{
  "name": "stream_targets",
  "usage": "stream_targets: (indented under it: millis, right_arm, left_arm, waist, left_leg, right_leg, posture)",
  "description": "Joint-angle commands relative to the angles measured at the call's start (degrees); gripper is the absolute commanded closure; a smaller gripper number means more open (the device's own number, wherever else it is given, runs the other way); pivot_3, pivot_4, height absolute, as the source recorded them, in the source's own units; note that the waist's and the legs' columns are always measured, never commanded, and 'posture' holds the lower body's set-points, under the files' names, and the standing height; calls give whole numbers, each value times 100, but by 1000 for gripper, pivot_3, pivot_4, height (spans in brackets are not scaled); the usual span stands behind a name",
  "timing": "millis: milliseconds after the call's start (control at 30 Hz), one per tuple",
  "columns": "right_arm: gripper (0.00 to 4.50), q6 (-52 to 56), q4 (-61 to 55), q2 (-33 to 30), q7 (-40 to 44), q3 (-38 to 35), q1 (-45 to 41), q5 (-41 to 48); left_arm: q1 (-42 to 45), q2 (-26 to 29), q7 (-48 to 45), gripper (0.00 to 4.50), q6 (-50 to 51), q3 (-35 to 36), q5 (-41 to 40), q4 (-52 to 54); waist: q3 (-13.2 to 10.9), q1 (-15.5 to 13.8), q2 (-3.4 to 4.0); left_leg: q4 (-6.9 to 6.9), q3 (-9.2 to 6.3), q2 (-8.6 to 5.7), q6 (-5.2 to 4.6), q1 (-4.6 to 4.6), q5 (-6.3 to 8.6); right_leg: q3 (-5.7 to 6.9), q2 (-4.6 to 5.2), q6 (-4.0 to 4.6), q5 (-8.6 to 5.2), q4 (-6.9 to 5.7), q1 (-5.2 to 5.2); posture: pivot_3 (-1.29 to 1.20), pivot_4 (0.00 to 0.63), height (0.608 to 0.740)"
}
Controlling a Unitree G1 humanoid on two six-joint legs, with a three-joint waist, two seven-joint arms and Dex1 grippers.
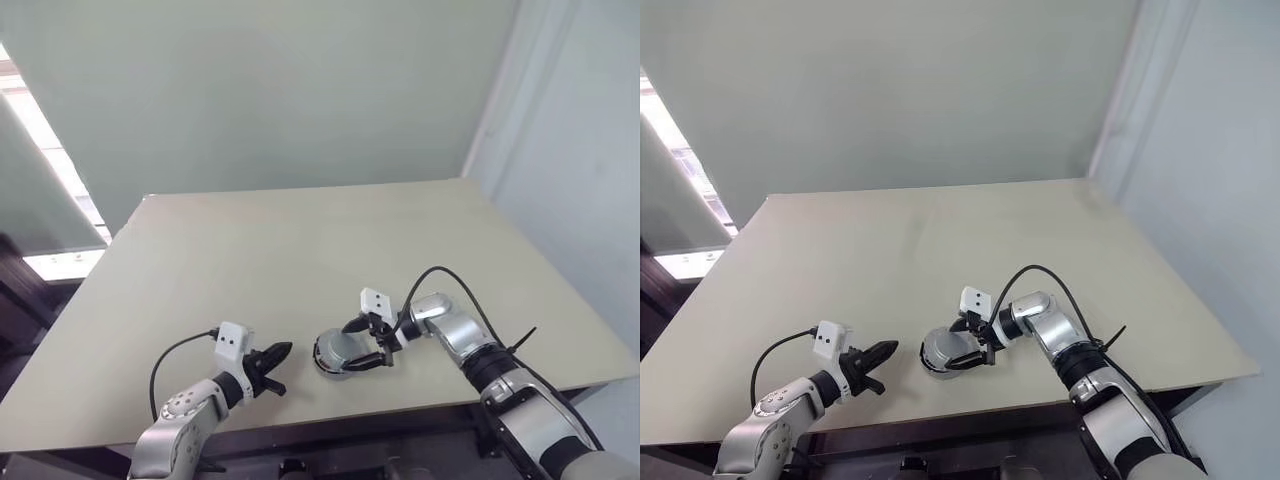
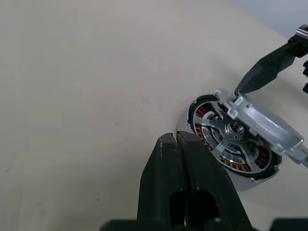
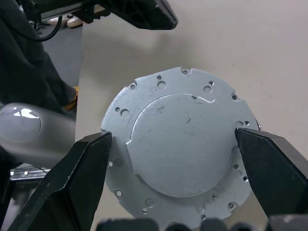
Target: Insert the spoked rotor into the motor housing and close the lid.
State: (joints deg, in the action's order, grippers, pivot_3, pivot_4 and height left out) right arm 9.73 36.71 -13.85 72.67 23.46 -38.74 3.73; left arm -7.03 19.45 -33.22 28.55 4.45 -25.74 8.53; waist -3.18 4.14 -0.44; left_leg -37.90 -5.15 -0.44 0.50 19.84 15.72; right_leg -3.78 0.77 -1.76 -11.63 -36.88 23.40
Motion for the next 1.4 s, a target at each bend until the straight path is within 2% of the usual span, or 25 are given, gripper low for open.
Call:
stream_targets:
  millis: [33, 233, 267, 367, 633, 833, 1100, 1400]
  right_arm:
    - [20, -143, 83, 62, 45, -144, -235, 13]
    - [20, -257, 340, 105, 54, -162, -337, -45]
    - [417, -263, 358, 108, 57, -169, -346, -49]
    - [1180, -307, 411, 115, 34, -198, -366, -63]
    - [1176, -208, 406, 110, -6, -209, -359, -89]
    - [1176, 527, 83, 165, -280, -217, -342, -98]
    - [1176, 1463, -593, 131, -799, 86, -210, -462]
    - [1176, 1671, -1117, -2, -976, 475, -7, -772]
  left_arm:
    - [9, 22, 22, 4500, -37, 65, -60, 303]
    - [-15, 19, 44, 4500, -37, 61, -66, 340]
    - [-17, 20, 44, 4500, -38, 62, -66, 343]
    - [-20, 21, 48, 4500, -39, 59, -65, 349]
    - [3, 6, 61, 4500, -46, 28, -54, 327]
    - [32, 4, 57, 4500, -52, 1, -35, 291]
    - [73, -8, 59, 4500, -55, -40, -8, 241]
    - [123, -57, 58, 4500, -80, -135, 20, 195]
  waist:
    - [0, 1, 0]
    - [0, 1, 1]
    - [0, 1, 1]
    - [0, 2, 1]
    - [0, 1, 1]
    - [0, 0, 2]
    - [0, -6, 4]
    - [0, -4, 5]
  left_leg:
    - [0, 0, 0, 0, 0, 0]
    - [0, 0, 1, 0, -1, 0]
    - [0, -1, 1, 0, -1, 0]
    - [1, 0, 1, 0, -1, 0]
    - [-1, 0, 1, 0, -2, 0]
    - [-1, -1, 1, 0, -2, 0]
    - [-2, -1, 0, 0, -2, 0]
    - [-1, -2, -1, 1, -2, 0]
  right_leg:
    - [0, 0, 0, 0, 0, 0]
    - [0, -1, 0, 0, -1, 0]
    - [0, -1, 0, 0, -1, 0]
    - [0, -1, 0, 0, -1, 0]
    - [0, -1, 1, -1, -2, -1]
    - [0, -1, 2, -1, -2, -1]
    - [1, 0, 2, -1, -3, -1]
    - [2, 1, 2, -2, -2, -1]
  posture:
    - [0, 0, 740]
    - [0, 0, 740]
    - [0, 0, 740]
    - [0, 0, 740]
    - [0, 0, 740]
    - [0, 0, 740]
    - [0, 0, 740]
    - [0, 0, 740]
